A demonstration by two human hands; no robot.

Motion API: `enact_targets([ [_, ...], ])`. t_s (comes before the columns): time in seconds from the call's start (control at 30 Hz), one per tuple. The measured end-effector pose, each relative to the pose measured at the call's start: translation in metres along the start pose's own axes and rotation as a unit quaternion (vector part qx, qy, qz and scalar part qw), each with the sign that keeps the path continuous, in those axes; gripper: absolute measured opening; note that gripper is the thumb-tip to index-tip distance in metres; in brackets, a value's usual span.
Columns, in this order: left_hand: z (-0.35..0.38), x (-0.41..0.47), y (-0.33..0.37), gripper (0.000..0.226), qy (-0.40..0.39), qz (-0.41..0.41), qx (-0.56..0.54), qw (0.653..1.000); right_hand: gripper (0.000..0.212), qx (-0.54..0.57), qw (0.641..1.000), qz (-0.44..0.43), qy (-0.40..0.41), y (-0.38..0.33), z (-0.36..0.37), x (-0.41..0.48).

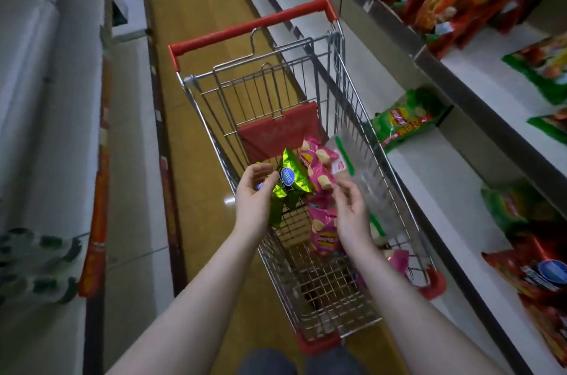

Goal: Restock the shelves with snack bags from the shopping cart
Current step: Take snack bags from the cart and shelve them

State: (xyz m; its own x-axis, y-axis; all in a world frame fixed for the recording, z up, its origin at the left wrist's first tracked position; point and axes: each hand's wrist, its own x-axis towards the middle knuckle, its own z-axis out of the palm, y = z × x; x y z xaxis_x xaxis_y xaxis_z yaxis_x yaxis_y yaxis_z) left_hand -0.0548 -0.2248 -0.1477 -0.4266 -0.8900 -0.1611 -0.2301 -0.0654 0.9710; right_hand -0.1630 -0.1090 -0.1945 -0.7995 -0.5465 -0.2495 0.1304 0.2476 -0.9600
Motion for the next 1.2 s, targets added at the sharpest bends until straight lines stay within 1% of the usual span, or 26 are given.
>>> enact_targets([
  [0.13, 0.0, 0.065, -0.025, 0.018, -0.033, -0.027, 0.056, 0.998, 0.025, -0.029, 0.999, 0.016, 0.015, 0.02, 0.026, 0.041],
  [0.27, 0.004, 0.136, -0.056, 0.028, -0.118, -0.048, 0.147, 0.981, 0.025, -0.055, 0.996, 0.056, 0.038, 0.047, 0.052, 0.079],
  [0.3, 0.007, 0.156, -0.065, 0.031, -0.145, -0.051, 0.18, 0.972, 0.025, -0.063, 0.995, 0.065, 0.049, 0.056, 0.06, 0.09],
  [0.4, 0.014, 0.198, -0.09, 0.04, -0.21, -0.019, 0.286, 0.935, 0.023, -0.084, 0.99, 0.091, 0.075, 0.079, 0.077, 0.114],
  [0.5, 0.023, 0.228, -0.112, 0.053, -0.27, -0.009, 0.355, 0.895, 0.026, -0.111, 0.983, 0.117, 0.081, 0.102, 0.091, 0.133],
  [0.53, 0.026, 0.237, -0.12, 0.058, -0.295, -0.007, 0.39, 0.872, 0.029, -0.125, 0.981, 0.124, 0.076, 0.111, 0.096, 0.138],
  [0.57, 0.028, 0.245, -0.127, 0.062, -0.323, -0.003, 0.438, 0.839, 0.033, -0.142, 0.979, 0.13, 0.068, 0.118, 0.1, 0.144],
  [0.6, 0.03, 0.251, -0.131, 0.065, -0.354, 0.004, 0.496, 0.793, 0.036, -0.167, 0.975, 0.135, 0.057, 0.125, 0.104, 0.148],
  [0.63, 0.032, 0.257, -0.137, 0.067, -0.386, 0.01, 0.554, 0.738, 0.04, -0.191, 0.97, 0.141, 0.048, 0.131, 0.108, 0.152],
  [0.67, 0.033, 0.26, -0.14, 0.068, -0.414, 0.017, 0.601, 0.684, 0.043, -0.212, 0.965, 0.146, 0.044, 0.136, 0.11, 0.154],
  [0.7, 0.035, 0.262, -0.144, 0.069, -0.437, 0.022, 0.634, 0.638, 0.047, -0.228, 0.961, 0.149, 0.047, 0.14, 0.112, 0.156],
  [0.73, 0.036, 0.264, -0.149, 0.072, -0.456, 0.025, 0.656, 0.601, 0.05, -0.247, 0.956, 0.152, 0.054, 0.144, 0.113, 0.158],
  [0.77, 0.037, 0.265, -0.153, 0.074, -0.471, 0.03, 0.67, 0.573, 0.053, -0.271, 0.949, 0.152, 0.059, 0.148, 0.114, 0.159],
  [0.83, 0.038, 0.264, -0.162, 0.077, -0.497, 0.038, 0.682, 0.535, 0.057, -0.308, 0.938, 0.151, 0.057, 0.151, 0.114, 0.16],
  [0.93, 0.038, 0.26, -0.167, 0.08, -0.505, 0.06, 0.693, 0.511, 0.061, -0.28, 0.944, 0.168, 0.055, 0.156, 0.116, 0.162],
  [1.0, 0.039, 0.257, -0.166, 0.078, -0.495, 0.092, 0.714, 0.486, 0.064, -0.276, 0.944, 0.173, 0.053, 0.158, 0.118, 0.162],
  [1.13, 0.042, 0.254, -0.168, 0.053, -0.482, 0.172, 0.753, 0.414, 0.065, -0.274, 0.943, 0.18, 0.062, 0.16, 0.118, 0.163],
  [1.2, 0.043, 0.254, -0.169, 0.047, -0.488, 0.198, 0.751, 0.399, 0.066, -0.273, 0.942, 0.187, 0.06, 0.161, 0.118, 0.163],
])
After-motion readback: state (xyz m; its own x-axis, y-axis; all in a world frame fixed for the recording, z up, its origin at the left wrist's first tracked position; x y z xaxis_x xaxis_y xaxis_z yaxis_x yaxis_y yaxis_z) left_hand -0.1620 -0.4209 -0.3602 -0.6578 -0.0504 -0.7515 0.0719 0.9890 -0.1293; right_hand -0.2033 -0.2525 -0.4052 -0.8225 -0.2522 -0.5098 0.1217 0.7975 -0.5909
